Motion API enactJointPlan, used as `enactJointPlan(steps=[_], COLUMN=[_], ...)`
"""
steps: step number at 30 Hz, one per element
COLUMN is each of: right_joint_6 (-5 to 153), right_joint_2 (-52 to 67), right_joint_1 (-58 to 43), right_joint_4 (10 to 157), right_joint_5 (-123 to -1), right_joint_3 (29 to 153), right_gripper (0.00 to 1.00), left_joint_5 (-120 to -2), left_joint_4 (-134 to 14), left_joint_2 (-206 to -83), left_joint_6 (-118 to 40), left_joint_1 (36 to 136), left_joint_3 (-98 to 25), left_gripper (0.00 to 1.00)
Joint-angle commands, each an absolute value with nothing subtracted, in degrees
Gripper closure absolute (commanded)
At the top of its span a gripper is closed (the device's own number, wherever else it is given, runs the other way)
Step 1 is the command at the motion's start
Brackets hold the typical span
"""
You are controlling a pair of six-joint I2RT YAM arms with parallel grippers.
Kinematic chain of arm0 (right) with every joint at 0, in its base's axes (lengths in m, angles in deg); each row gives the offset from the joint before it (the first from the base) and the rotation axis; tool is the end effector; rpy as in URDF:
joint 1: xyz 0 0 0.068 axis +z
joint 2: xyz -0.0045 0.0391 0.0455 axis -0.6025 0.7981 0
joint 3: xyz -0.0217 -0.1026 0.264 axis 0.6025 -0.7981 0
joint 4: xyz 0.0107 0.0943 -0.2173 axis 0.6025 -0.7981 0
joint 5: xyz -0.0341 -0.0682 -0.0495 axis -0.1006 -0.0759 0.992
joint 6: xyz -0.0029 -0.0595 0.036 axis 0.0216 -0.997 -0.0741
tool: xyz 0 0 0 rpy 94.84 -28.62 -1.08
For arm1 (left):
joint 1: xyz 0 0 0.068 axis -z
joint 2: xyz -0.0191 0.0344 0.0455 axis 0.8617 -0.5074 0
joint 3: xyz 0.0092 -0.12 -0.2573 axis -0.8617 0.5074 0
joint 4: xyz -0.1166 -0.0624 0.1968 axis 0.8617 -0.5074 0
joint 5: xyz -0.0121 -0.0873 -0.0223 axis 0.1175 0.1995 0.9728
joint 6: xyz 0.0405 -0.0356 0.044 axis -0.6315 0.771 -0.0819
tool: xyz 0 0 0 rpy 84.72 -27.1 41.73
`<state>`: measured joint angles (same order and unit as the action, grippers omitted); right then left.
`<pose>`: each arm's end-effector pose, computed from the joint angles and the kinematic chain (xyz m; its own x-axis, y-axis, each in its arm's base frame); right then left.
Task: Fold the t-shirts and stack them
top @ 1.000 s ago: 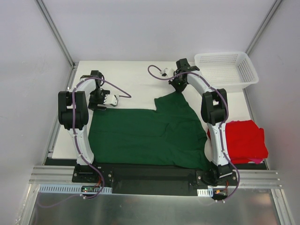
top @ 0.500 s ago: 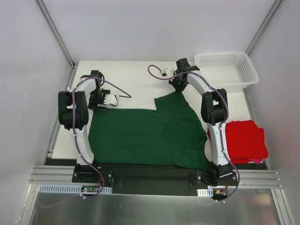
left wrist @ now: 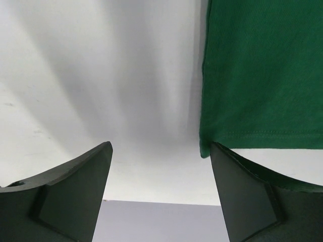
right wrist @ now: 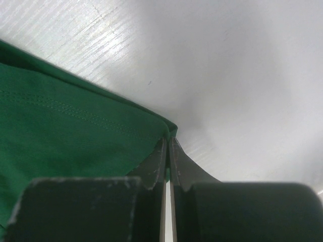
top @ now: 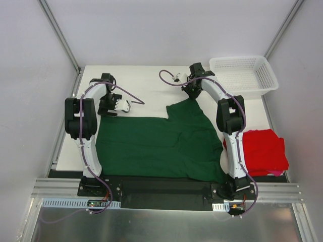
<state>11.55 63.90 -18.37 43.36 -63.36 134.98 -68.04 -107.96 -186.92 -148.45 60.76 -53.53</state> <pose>0.4869 0.1745 0.1816 -0.1277 -0.9026 -0.4111 -0.8896 0.2875 -0.3550 0.4039 -0.0100 0.1779 0.1649 0.9862 0.0166 0.9507 -0.1634 0.2635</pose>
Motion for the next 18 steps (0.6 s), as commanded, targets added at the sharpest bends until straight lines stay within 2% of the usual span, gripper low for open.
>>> enactJointPlan(steps=[1,18], right_joint_6=[11.88,11.35], right_joint_2=[61.87,61.43], right_joint_1=[-17.89,-17.45], right_joint_4=[42.32,42.93], right_joint_5=[-63.03,-62.76], right_joint_3=[136.06,135.01], right_gripper=[0.99,0.99], left_joint_5=[-66.13,-68.50], left_joint_4=[-111.31,-113.07], left_joint_2=[-186.43,-184.15], left_joint_6=[-147.73,-145.80], left_joint_1=[61.97,62.50], left_joint_3=[-55.72,-50.63], left_gripper=[0.21,0.21])
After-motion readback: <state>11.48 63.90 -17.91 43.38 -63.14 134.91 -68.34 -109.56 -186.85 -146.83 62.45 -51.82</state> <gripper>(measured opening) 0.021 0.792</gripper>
